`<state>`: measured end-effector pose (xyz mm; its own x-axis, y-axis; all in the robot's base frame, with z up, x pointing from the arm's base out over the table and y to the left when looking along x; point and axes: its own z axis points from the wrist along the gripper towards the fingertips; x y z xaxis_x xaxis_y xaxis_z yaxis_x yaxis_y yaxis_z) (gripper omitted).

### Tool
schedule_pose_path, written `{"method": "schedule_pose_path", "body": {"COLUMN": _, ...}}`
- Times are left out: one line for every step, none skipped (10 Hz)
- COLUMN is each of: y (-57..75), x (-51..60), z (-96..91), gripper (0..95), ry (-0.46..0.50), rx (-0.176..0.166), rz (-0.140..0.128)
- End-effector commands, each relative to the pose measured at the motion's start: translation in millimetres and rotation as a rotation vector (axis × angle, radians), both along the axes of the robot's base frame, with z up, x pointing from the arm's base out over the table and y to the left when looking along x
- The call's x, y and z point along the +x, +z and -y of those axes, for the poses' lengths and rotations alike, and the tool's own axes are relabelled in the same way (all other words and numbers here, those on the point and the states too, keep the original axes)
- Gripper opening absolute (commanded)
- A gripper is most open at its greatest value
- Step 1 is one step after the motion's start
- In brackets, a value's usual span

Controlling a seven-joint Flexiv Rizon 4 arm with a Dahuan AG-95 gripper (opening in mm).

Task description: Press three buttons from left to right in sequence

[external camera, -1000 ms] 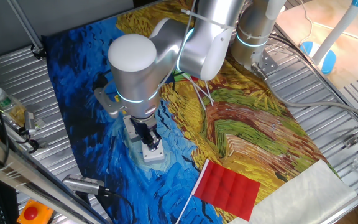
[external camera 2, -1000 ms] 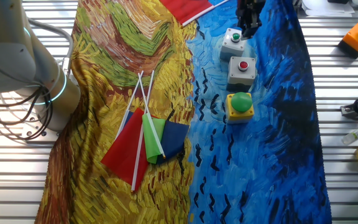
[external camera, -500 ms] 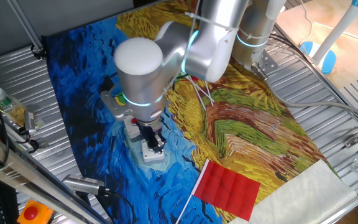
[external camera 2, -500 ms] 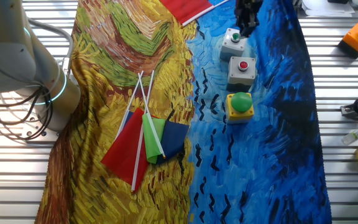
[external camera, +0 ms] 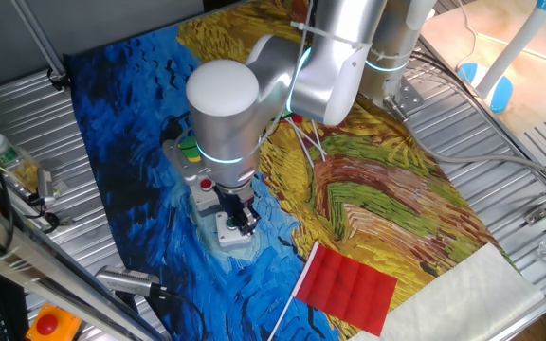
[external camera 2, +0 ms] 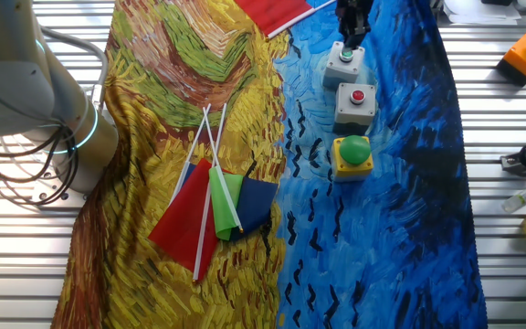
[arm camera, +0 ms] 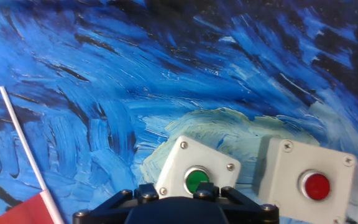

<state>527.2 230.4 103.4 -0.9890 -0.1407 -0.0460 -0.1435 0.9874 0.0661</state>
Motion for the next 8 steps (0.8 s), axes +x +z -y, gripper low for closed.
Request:
{"method": "schedule_pose_path", "body": {"y": -2.7, "x": 0.9, "z": -2.9, "gripper": 38.0, "ry": -0.006, "rx": 0.0, "rz": 0.001}}
{"method": "schedule_pose_path", "body": {"y": -3.7, "x": 0.7, "z": -3.3, "gripper": 38.0, "ry": -0.004, "rx": 0.0, "rz": 0.002}}
{"method": "schedule_pose_path", "body": {"y": -3.9, "x": 0.6, "z": -3.3, "gripper": 38.0, "ry": -0.004, "rx": 0.0, "rz": 0.003}}
{"method": "schedule_pose_path", "body": {"y": -4.8, "x": 0.6, "z": -3.2, "gripper": 38.0, "ry": -0.005, "rx": 0.002, "rz": 0.005}}
{"method": "schedule_pose_path", "body": {"y": -6.2, "x": 0.7, "z": -3.1, "gripper": 38.0, "ry": -0.006, "rx": 0.001, "rz": 0.006}}
{"method": "schedule_pose_path", "body": {"y": -7.0, "x": 0.8, "z": -3.0, "gripper": 38.0, "ry": -0.007, "rx": 0.0, "rz": 0.007}}
{"method": "schedule_pose_path", "body": {"y": -7.8, "x": 0.7, "z": -3.0, "gripper": 38.0, "ry": -0.006, "rx": -0.001, "rz": 0.007}}
{"method": "schedule_pose_path", "body": {"y": -8.2, "x": 0.8, "z": -3.0, "gripper": 38.0, "ry": -0.007, "rx": -0.002, "rz": 0.006}}
